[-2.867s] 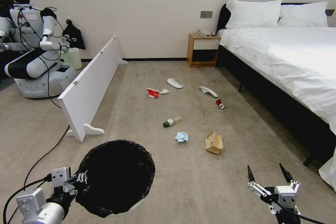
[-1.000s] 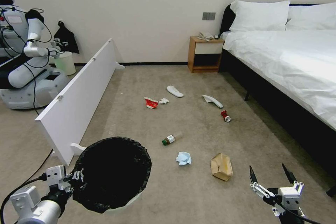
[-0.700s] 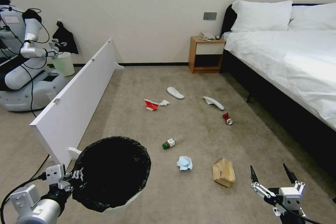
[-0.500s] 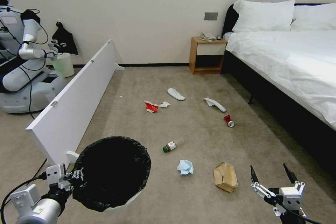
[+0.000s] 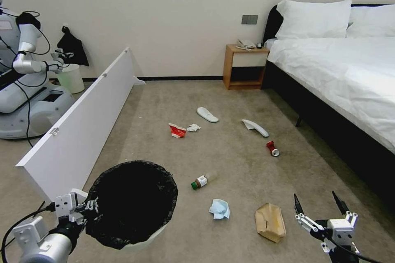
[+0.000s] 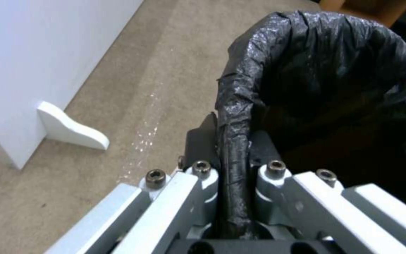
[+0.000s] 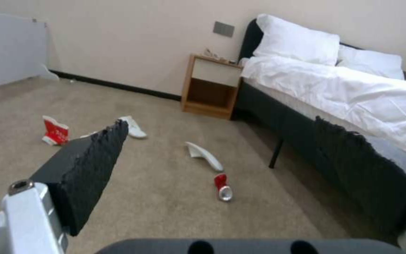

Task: Pick up the trash bin, then pick up the garbage from the floor and place it into the trash bin.

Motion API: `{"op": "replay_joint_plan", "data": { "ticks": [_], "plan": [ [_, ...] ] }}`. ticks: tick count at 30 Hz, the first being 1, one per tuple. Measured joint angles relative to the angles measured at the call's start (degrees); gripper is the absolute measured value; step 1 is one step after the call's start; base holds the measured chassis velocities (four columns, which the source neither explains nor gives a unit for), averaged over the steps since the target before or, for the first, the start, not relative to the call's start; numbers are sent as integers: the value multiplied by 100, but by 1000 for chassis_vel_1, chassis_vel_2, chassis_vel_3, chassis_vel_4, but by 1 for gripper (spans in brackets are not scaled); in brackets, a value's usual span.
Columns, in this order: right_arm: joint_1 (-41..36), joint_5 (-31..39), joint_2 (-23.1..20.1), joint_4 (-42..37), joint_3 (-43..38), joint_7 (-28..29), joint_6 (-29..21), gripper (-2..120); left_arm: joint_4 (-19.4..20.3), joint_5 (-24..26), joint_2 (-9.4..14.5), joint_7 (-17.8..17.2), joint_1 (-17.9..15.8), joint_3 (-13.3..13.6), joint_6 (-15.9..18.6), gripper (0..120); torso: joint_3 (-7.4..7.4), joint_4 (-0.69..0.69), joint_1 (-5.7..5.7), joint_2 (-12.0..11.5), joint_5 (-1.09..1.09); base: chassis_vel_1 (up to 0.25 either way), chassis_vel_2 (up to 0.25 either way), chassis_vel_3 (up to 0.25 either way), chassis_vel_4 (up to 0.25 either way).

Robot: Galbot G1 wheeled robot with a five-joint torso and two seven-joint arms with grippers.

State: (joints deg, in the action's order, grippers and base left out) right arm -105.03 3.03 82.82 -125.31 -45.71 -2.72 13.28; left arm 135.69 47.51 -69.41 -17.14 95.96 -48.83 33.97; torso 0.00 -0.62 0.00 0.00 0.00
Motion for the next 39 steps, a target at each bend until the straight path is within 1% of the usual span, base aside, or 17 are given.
{"op": "replay_joint_plan", "data": {
  "ticks": [11,13,14,15,16,18,19,21,22,25,26,28,29,32,38,39],
  "plan": [
    [43,121,-86,60,67,86,-64,100,34,46,-21,-77,-6,-2,38,4,1,0,0,0,0,-90,84,91,-91],
    [58,391,-167,124,157,180,-353,100,33,88,-23,-110,-11,-5,51,4,0,1,0,0,0,0,0,0,0],
    [58,391,-167,124,157,180,-353,100,33,88,-23,-110,-11,-5,51,4,0,1,0,0,0,0,0,0,0],
    [62,519,-218,184,196,219,-536,100,33,103,-19,-124,-10,-5,63,4,0,0,0,0,0,0,0,0,0],
    [62,519,-218,184,196,219,-536,100,33,103,-19,-124,-10,-5,63,4,0,0,0,0,0,0,0,0,0],
    [63,773,-370,406,322,282,-868,100,29,117,-1,-141,-8,9,81,4,0,0,0,0,0,0,0,0,0],
    [63,773,-370,406,322,282,-868,100,29,117,-1,-141,-8,9,81,4,0,0,0,0,0,0,0,0,0],
    [95,864,-477,628,471,367,-1295,100,20,132,21,-147,-1,16,90,4,0,0,0,0,0,0,0,0,0],
    [95,864,-477,628,471,367,-1295,100,20,132,21,-147,-1,16,90,4,0,0,0,0,0,0,0,0,0],
    [226,846,-521,843,721,588,-2139,100,-4,173,70,-150,3,5,96,4,0,0,0,0,0,0,0,0,0],
    [226,846,-521,843,721,588,-2139,100,-4,173,70,-150,3,5,96,4,0,0,0,0,0,0,0,0,0],
    [372,701,-493,1050,851,594,-2507,100,-22,231,119,-150,0,-23,101,4,0,1,0,0,1,0,0,0,0],
    [372,701,-493,1050,851,594,-2507,100,-22,231,119,-150,0,-23,101,4,0,1,0,0,1,0,0,0,0],
    [504,574,-431,1278,899,577,-2775,100,-68,307,195,-151,-46,-30,107,4,0,-2,0,0,-1,0,0,0,0],
    [639,576,-413,1424,918,576,-3038,100,-103,332,203,-148,-46,-40,108,4,0,1,0,0,-1,0,0,0,0],
    [729,588,-405,1511,928,580,-3147,100,-120,332,203,-146,-51,-36,108,4,0,0,0,0,0,0,0,0,0]
  ]
}}
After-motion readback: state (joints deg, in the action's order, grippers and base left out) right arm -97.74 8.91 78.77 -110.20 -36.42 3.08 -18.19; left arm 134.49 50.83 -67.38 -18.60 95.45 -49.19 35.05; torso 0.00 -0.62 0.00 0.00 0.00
